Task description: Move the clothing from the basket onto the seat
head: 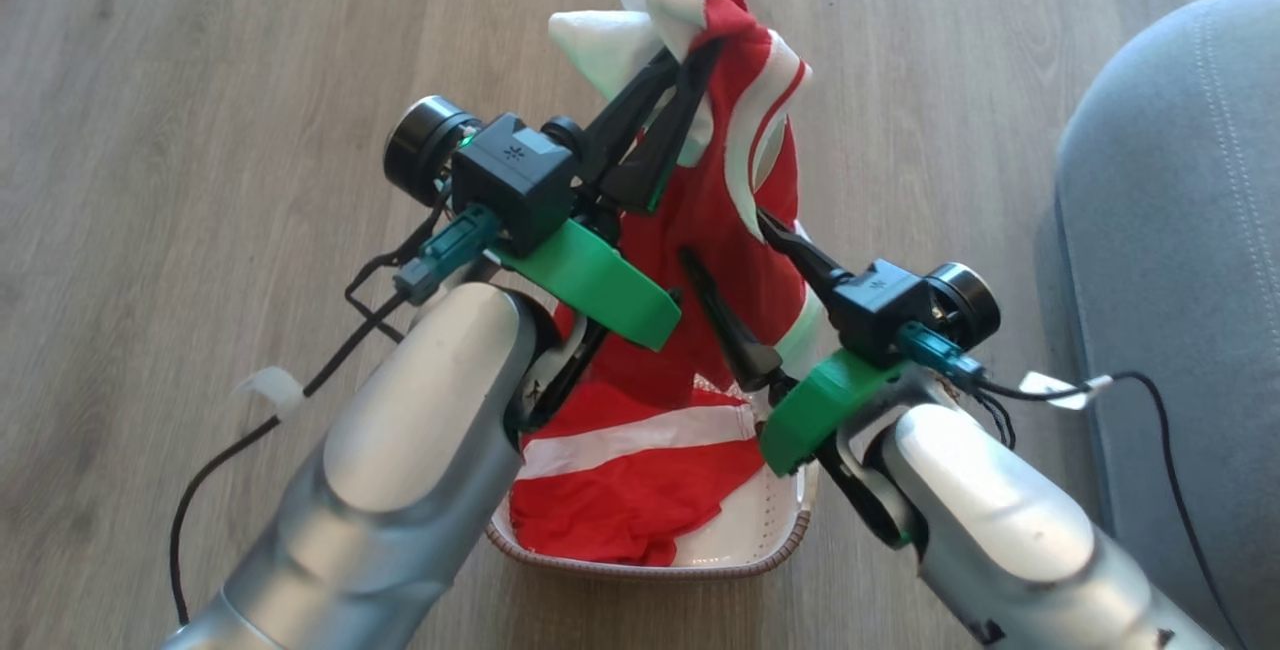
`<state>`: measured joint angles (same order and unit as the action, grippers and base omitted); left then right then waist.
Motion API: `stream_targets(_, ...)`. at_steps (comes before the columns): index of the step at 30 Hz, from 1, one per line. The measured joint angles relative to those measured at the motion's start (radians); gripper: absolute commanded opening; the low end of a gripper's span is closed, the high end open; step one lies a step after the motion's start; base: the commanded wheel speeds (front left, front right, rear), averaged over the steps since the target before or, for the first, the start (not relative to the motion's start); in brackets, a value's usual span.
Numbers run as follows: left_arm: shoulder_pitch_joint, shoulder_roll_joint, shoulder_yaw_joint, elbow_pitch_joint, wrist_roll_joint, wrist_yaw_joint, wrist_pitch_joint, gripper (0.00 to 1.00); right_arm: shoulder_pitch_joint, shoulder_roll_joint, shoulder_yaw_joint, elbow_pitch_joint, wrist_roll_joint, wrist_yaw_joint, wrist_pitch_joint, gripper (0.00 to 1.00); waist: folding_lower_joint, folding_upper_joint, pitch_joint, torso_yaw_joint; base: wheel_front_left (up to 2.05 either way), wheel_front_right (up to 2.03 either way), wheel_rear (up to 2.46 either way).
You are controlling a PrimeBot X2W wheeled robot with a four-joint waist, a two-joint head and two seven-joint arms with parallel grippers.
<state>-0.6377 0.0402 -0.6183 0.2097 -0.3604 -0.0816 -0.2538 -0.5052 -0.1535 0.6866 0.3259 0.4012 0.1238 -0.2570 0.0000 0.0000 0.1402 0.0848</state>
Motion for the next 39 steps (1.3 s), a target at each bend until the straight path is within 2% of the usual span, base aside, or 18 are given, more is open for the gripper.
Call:
stream_targets(4,0.000,0.000,-0.022,-0.003,-0.018,0.003,0.000,0.00,-0.021,0.021,0.035,0.100,0.008,0.000,0.000,1.00,0.0000,0.0000,-0.003,0.016,0.00,0.00,0.00)
stream_targets(6,0.000,0.000,-0.024,-0.004,-0.021,0.004,0.000,0.00,-0.034,0.030,0.060,0.134,0.028,0.000,0.000,0.42,0.0000,0.0000,-0.003,0.023,0.00,0.00,0.00)
stream_targets(7,0.000,0.000,-0.025,-0.004,-0.026,0.005,0.000,0.00,-0.043,0.032,0.069,0.147,0.034,0.000,0.000,0.00,0.0000,0.0000,-0.002,0.026,0.00,0.00,0.00)
stream_targets(15,0.000,0.000,-0.032,-0.007,-0.046,0.012,0.000,0.00,-0.082,0.035,0.082,0.165,0.059,0.000,0.000,0.00,0.0000,0.0000,0.007,0.034,0.00,0.00,0.00)
stream_targets(16,0.000,0.000,-0.031,-0.007,-0.046,0.012,-0.001,0.38,-0.082,0.035,0.082,0.164,0.060,0.000,0.000,0.00,0.0000,0.0000,0.009,0.033,0.00,0.00,0.00)
stream_targets(17,0.000,0.000,-0.031,-0.007,-0.046,0.012,-0.002,1.00,-0.082,0.035,0.083,0.163,0.063,0.000,0.000,0.00,0.0000,0.0000,0.011,0.032,0.00,0.00,0.00)
stream_targets(31,0.000,0.000,-0.032,0.027,-0.061,-0.009,-0.004,1.00,-0.081,0.023,0.055,0.116,0.065,0.000,0.000,0.00,0.0000,0.0000,0.024,0.001,0.00,0.00,0.00)
stream_targets(39,0.004,0.003,-0.016,0.117,-0.025,-0.025,-0.004,1.00,-0.052,0.013,-0.002,0.065,0.038,0.000,0.000,0.00,0.0000,0.0000,0.020,-0.061,0.00,0.00,0.00)
